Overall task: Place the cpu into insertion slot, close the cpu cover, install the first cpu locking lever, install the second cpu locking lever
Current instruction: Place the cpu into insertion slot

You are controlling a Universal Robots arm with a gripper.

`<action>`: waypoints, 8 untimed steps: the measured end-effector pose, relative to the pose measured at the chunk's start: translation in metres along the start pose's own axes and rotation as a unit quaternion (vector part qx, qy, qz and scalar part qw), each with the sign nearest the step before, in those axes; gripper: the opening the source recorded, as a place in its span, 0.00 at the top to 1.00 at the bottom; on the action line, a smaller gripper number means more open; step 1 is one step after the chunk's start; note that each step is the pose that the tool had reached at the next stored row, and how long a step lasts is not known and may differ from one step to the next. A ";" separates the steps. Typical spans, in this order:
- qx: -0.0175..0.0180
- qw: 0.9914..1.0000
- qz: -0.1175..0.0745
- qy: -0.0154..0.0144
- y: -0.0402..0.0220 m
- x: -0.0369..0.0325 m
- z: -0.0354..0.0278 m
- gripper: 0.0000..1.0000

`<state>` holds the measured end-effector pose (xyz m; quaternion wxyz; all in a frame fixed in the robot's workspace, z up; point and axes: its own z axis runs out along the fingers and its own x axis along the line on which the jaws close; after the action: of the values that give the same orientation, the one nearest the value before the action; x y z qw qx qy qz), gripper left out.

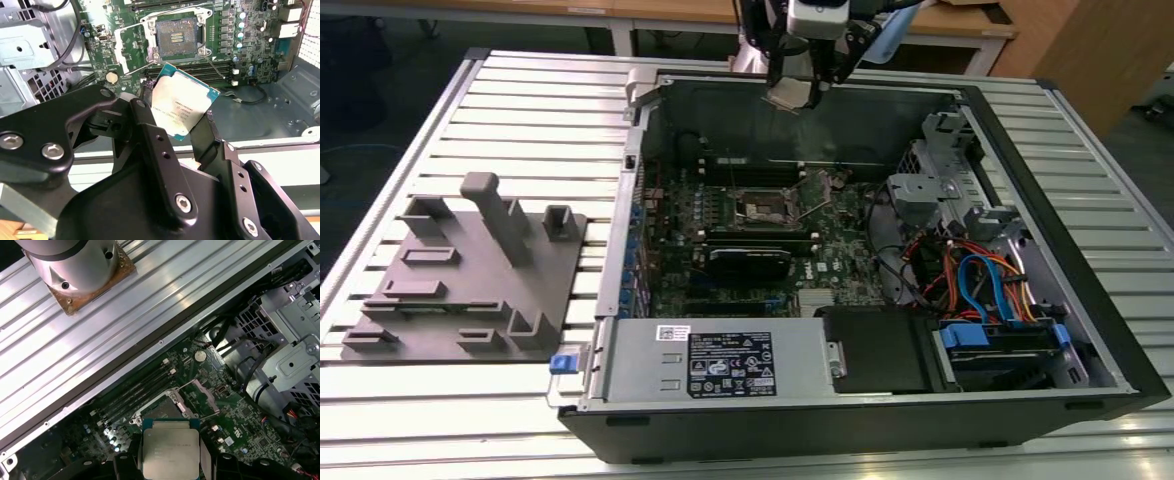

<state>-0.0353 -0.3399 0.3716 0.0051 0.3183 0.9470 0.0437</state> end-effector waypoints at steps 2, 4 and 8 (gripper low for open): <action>0.000 1.000 0.007 -0.001 0.0000 0.0000 0.0000 0.46; 0.000 1.000 0.013 -0.001 0.0000 0.0000 0.0000 0.46; 0.000 1.000 0.025 -0.002 0.0000 0.0000 0.0001 0.46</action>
<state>-0.0353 -0.3399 0.3715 0.0061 0.3416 0.9388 0.0435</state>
